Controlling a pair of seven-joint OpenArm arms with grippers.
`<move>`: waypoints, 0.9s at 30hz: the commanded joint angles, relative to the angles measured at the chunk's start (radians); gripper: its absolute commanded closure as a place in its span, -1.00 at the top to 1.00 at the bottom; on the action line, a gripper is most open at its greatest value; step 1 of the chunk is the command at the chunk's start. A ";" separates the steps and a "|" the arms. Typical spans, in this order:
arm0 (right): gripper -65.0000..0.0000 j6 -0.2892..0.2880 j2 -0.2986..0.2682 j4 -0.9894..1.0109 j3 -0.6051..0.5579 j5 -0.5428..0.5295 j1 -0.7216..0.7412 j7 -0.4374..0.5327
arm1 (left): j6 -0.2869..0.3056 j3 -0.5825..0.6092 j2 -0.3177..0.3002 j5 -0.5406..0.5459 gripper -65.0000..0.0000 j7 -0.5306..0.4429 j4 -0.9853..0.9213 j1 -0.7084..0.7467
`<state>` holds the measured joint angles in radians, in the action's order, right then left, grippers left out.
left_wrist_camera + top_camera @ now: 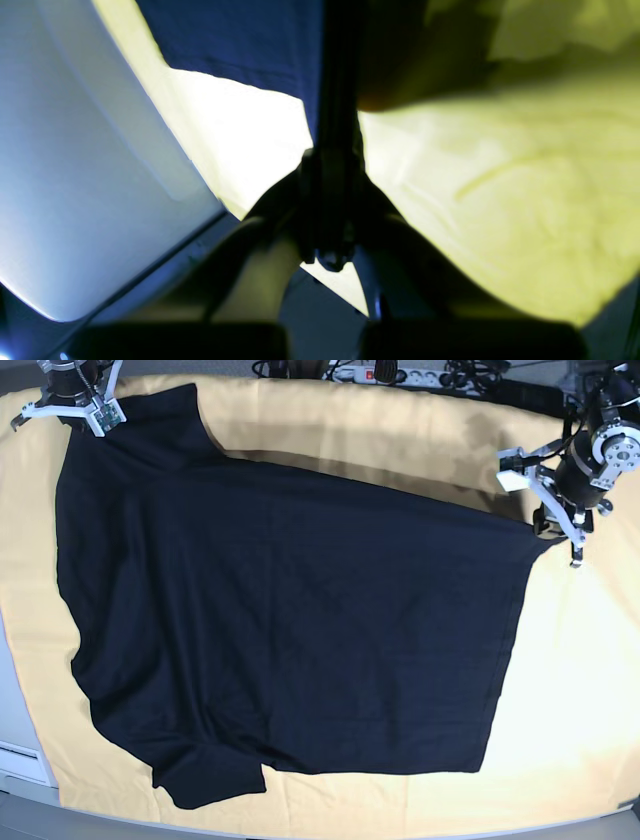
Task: Fold the T-shirt properly
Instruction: 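Lift and drag the shirt with both grippers toward the robot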
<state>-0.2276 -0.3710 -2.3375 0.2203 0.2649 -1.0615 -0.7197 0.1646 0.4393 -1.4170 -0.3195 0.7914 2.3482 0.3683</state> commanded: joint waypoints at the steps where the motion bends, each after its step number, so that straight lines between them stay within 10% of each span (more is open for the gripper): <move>1: -1.00 0.020 -0.010 -0.019 0.011 0.021 -0.026 -0.023 | -0.011 -0.010 -0.028 -0.016 -1.00 0.046 0.008 0.003; 27: -1.00 0.074 -0.009 -0.019 0.011 0.106 -0.110 -0.034 | -0.004 -0.010 -0.032 -0.065 -1.00 0.235 0.008 0.374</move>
<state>-0.1753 -0.3710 -2.3421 0.2195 0.3340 -1.1549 -0.7265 0.1612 0.4374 -1.4277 -0.3729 0.9771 2.3493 0.7433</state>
